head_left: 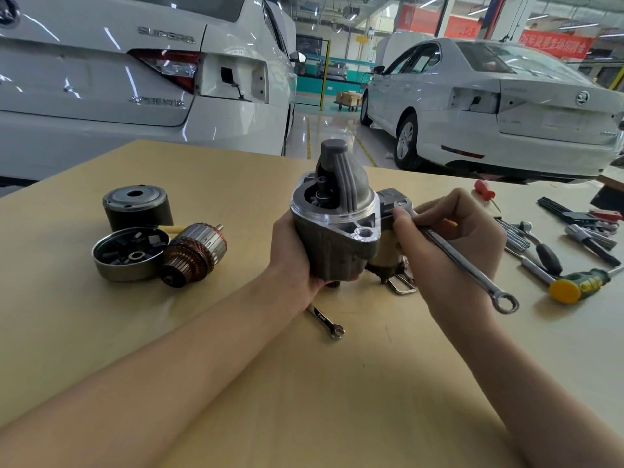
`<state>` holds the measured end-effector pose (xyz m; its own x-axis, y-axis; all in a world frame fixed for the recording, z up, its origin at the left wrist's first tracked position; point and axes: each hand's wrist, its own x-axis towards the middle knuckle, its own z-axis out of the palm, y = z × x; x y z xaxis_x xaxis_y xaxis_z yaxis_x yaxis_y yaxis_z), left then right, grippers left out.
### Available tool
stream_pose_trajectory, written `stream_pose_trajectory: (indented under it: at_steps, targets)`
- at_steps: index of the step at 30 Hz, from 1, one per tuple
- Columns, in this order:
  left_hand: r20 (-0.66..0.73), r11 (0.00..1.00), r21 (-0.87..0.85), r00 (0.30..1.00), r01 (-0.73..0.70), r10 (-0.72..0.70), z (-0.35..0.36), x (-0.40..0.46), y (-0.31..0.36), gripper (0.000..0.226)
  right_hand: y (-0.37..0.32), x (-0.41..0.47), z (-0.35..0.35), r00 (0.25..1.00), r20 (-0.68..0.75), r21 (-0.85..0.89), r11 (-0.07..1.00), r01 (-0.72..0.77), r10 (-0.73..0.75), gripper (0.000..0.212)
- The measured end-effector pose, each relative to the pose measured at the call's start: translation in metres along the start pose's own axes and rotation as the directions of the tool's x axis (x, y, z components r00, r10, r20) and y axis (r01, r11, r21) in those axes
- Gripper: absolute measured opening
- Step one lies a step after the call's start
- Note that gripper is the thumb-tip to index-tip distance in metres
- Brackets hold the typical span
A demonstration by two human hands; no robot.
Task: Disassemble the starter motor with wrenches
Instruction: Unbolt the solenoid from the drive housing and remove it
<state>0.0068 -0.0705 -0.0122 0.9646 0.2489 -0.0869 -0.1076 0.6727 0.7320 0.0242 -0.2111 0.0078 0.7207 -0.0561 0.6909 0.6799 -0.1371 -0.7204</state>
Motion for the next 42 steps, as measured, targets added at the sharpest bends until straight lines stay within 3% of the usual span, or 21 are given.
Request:
stream_pose_trajectory:
  at_steps: [5, 10, 12, 14, 16, 18, 20, 25, 30, 32, 34, 36, 38, 42]
  targets:
    - [0.009, 1.0, -0.003, 1.0, -0.008, 0.008, 0.001, -0.001, 0.001, 0.043, 0.006, 0.002, -0.001, 0.991, -0.031, -0.076, 0.988, 0.131, -0.134, 0.035]
    - [-0.009, 1.0, 0.011, 1.0, -0.002, 0.002, 0.0, -0.001, 0.0, 0.043, 0.009, 0.001, -0.002, 0.969, 0.011, -0.136, 0.959, 0.247, -0.248, 0.029]
    - [-0.008, 1.0, 0.004, 1.0, -0.009, 0.009, 0.0, -0.001, 0.0, 0.045, 0.007, 0.004, -0.004, 0.99, 0.027, -0.051, 0.988, 0.143, -0.142, 0.03]
    - [-0.017, 1.0, 0.007, 1.0, -0.006, 0.006, -0.001, 0.0, 0.0, 0.044, 0.004, 0.011, -0.008, 0.99, 0.124, 0.17, 0.981, -0.094, 0.073, 0.034]
    - [-0.026, 1.0, 0.015, 1.0, 0.003, -0.003, 0.0, 0.0, 0.001, 0.041, 0.001, 0.02, -0.011, 0.887, 0.315, 0.426, 0.784, -0.451, 0.339, 0.035]
    - [-0.025, 1.0, 0.026, 1.0, 0.004, -0.003, 0.0, 0.0, 0.002, 0.041, 0.001, 0.026, -0.012, 0.733, 0.482, 0.505, 0.532, -0.68, 0.48, 0.023]
    - [-0.023, 1.0, 0.031, 1.0, -0.002, 0.003, 0.0, 0.0, 0.001, 0.041, 0.002, 0.03, -0.014, 0.659, 0.547, 0.503, 0.426, -0.752, 0.516, 0.024]
    - [-0.017, 1.0, 0.027, 1.0, 0.002, -0.001, 0.0, 0.0, 0.001, 0.041, 0.008, 0.035, -0.019, 0.649, 0.525, 0.462, 0.456, -0.761, 0.551, 0.015]
    - [-0.012, 1.0, 0.017, 1.0, 0.004, -0.004, 0.0, 0.0, 0.002, 0.041, 0.005, 0.036, -0.019, 0.782, 0.427, 0.641, 0.458, -0.616, 0.454, 0.008]
    - [-0.008, 1.0, 0.02, 1.0, 0.007, -0.007, 0.0, 0.0, 0.002, 0.041, 0.004, 0.034, -0.022, 0.878, 0.331, 0.633, 0.609, -0.479, 0.346, 0.013]
    - [-0.005, 1.0, 0.016, 1.0, -0.002, 0.002, -0.001, 0.0, 0.001, 0.042, 0.005, 0.027, -0.022, 0.971, 0.206, 0.469, 0.858, -0.21, 0.125, 0.028]
    - [0.003, 1.0, 0.015, 1.0, -0.006, 0.006, -0.001, 0.0, 0.0, 0.042, 0.006, 0.017, -0.017, 0.989, 0.092, 0.176, 0.979, 0.099, -0.117, 0.029]
    - [0.007, 1.0, 0.022, 1.0, -0.007, 0.006, -0.002, 0.0, 0.0, 0.043, 0.008, 0.01, -0.011, 0.958, 0.077, -0.04, 0.96, 0.278, -0.275, 0.026]
    - [0.018, 1.0, 0.008, 1.0, -0.008, 0.008, -0.001, -0.001, 0.0, 0.044, 0.005, 0.004, -0.007, 0.948, 0.061, -0.119, 0.941, 0.316, -0.311, 0.024]
